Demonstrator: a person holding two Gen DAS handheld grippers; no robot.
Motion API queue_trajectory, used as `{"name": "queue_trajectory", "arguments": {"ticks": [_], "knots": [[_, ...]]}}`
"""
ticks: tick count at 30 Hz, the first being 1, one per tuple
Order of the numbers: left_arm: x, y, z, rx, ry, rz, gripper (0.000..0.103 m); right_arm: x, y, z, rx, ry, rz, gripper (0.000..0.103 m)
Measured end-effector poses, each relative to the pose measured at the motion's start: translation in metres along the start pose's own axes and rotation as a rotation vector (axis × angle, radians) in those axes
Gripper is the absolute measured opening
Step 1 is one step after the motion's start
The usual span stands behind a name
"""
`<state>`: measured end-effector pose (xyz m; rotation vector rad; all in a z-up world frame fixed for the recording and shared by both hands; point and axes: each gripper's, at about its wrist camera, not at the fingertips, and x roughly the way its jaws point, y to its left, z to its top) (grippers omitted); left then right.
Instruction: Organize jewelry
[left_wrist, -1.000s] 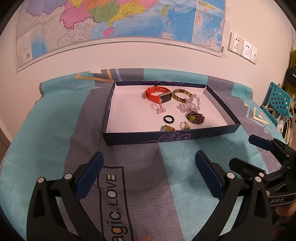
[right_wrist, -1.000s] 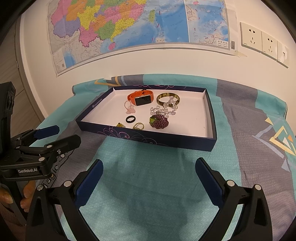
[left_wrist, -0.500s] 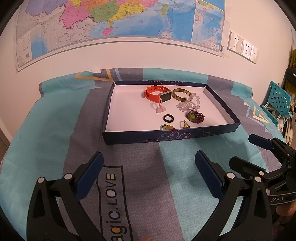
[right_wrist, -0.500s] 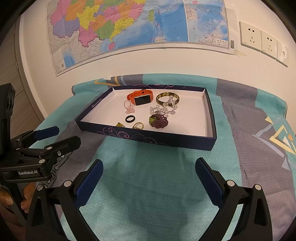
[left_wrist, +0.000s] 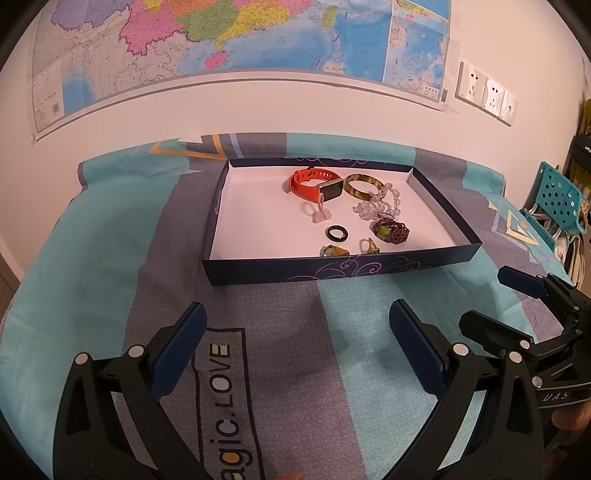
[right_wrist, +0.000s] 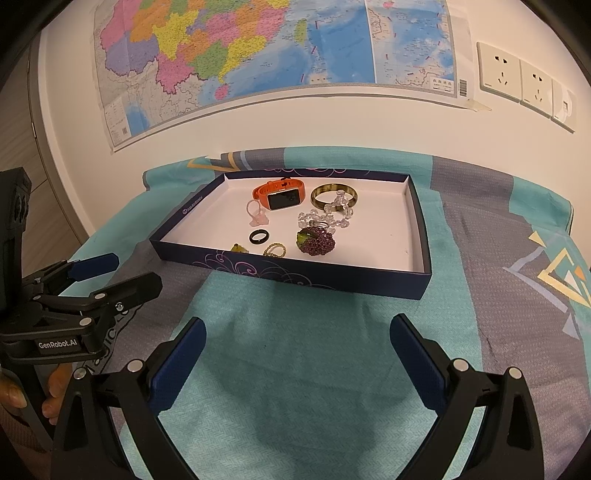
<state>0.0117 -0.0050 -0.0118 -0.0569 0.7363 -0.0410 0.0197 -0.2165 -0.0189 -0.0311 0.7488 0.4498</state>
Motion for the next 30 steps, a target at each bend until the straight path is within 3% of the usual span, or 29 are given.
{"name": "queue_trajectory", "arguments": {"ticks": [24,28,30], "knots": [[0.003,-0.005,-0.003,0.008,0.005,-0.033,0.097,0.000,-0.004,-0.001,-0.013,0.006,-0.005,0.096],[0.008,0.004,-0.005,-0.011,0.031,-0.025,0.097,-0.001,-0.022,-0.002,-0.052,0.039,-0.057,0.096],[0.010,0.012,-0.006,-0.017,0.039,-0.014,0.097,0.000,-0.049,-0.002,-0.042,0.075,-0.097,0.096]]}}
